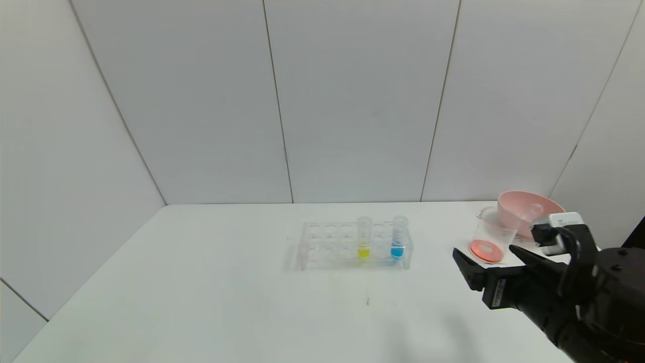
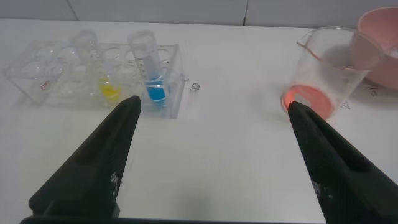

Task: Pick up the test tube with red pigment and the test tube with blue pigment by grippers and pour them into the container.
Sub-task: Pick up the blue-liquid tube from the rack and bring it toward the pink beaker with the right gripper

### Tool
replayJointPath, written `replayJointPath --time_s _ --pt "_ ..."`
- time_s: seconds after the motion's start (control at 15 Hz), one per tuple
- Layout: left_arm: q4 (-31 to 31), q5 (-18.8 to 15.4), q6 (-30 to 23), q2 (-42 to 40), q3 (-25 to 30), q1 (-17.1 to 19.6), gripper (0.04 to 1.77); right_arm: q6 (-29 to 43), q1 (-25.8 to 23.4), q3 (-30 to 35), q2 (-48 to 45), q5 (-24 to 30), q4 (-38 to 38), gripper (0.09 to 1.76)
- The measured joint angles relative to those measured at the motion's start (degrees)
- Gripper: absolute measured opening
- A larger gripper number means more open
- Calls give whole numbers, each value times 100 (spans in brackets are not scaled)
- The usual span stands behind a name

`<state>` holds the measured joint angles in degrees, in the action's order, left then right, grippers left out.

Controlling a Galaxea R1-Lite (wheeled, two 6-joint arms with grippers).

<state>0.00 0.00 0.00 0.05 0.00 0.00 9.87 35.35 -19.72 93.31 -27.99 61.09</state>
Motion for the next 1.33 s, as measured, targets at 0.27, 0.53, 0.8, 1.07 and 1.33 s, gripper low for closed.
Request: replayJointPath --time_s 0.27,0.53,0.8,1.07,1.33 --pt "0 0 0 0 0 0 176 165 467 -889 908 -556 0 170" --pt "0 0 0 0 0 0 176 169 568 -1781 1769 -736 -44 170" --pt "2 0 0 0 0 0 176 145 464 -2452 2472 -747 -63 170" --pt "0 0 0 0 0 0 176 132 251 -2881 2907 -759 -71 170" --pt "0 0 0 0 0 0 176 52 172 -3151 3131 -734 -68 170"
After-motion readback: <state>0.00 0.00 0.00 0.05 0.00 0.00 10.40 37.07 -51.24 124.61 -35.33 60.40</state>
